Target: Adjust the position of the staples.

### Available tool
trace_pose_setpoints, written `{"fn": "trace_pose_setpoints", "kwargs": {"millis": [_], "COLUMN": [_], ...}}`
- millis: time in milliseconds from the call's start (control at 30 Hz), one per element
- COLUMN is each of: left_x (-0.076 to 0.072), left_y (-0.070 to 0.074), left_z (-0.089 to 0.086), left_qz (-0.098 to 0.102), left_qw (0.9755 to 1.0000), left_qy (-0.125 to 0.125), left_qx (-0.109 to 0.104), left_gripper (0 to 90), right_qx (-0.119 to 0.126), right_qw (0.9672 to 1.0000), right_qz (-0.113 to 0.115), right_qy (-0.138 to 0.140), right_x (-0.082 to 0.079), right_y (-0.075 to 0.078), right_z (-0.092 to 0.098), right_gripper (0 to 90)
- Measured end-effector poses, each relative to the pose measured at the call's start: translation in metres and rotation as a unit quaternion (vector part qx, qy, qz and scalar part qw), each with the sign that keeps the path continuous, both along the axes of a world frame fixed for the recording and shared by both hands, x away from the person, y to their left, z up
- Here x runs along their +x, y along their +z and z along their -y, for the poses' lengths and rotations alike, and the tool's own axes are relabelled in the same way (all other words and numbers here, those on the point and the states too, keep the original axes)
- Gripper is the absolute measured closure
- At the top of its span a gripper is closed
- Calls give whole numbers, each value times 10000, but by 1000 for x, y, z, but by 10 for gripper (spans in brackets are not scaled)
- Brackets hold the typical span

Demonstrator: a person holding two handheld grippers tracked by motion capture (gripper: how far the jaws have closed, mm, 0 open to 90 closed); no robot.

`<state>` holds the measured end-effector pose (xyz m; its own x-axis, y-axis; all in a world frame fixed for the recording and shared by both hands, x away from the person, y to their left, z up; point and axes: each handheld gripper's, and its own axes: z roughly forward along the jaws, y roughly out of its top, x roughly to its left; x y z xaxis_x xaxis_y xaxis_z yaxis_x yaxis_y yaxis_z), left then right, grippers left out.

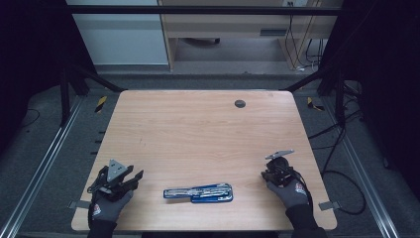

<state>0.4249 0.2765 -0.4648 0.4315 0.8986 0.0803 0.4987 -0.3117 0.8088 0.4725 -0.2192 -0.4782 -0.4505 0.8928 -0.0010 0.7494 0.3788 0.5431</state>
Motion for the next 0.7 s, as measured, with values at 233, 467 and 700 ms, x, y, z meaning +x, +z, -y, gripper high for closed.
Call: {"fn": "trace_pose_setpoints", "kwargs": {"millis": [233, 467, 700], "left_x": [0, 0, 0], "left_y": [0, 0, 0], "left_z": [0, 0, 1], "left_qz": [-2, 6, 4], "left_qw": [10000, 10000, 10000], "left_qy": [-11, -9, -18], "left_qx": [2, -3, 10], "left_gripper": [562, 562, 562], "right_qx": [-26, 68, -10], "right_qw": [10000, 9997, 9980], "right_qz": [-54, -153, -271], "right_qy": [28, 196, 579], "right_x": [0, -5, -16], "right_y": [1, 8, 6], "right_z": [1, 2, -1], "right_gripper": [784, 784, 784]}}
